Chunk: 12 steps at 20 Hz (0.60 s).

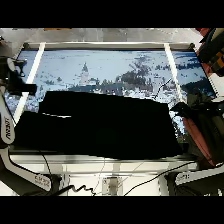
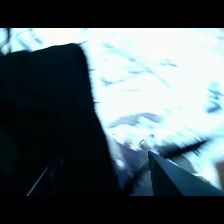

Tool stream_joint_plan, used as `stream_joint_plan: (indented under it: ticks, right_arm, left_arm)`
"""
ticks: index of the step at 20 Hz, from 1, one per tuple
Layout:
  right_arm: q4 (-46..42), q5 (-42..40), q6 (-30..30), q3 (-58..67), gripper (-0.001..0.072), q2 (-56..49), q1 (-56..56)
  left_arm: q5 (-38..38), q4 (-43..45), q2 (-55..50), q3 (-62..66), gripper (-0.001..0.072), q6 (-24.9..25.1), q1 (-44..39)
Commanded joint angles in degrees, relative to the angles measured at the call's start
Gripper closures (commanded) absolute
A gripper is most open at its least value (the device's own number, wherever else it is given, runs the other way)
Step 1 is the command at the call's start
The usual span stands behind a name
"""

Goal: Fold the clothes and pants, and hang the long-sleeved shirts on hangers.

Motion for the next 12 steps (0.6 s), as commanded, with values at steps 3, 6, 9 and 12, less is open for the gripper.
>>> stream_joint_plan:
  ticks: [3, 6, 9, 12]
  right_arm:
    - [0.92, 0.26, -4.20, 3.10, 0.0082, -6.60, 4.22]
    - [1.57, 0.72, -9.07, 3.26, 0.0154, -7.41, 6.40]
    - [1.79, -0.72, -15.17, 3.39, 0.0602, -7.08, 8.11]
    - [1.27, -4.20, -15.43, 3.37, 0.0692, -4.87, 7.93]
  left_arm:
    - [-5.75, -4.04, 1.44, -0.04, 0.0167, -1.70, 6.25]
    - [-5.90, -11.06, 1.68, -0.52, 0.0167, -2.58, 8.37]
    - [-4.90, -16.46, 1.79, -2.95, 0.0168, -2.80, 9.64]
    - [-1.70, -18.45, 1.84, -7.02, 0.0168, -3.58, 9.64]
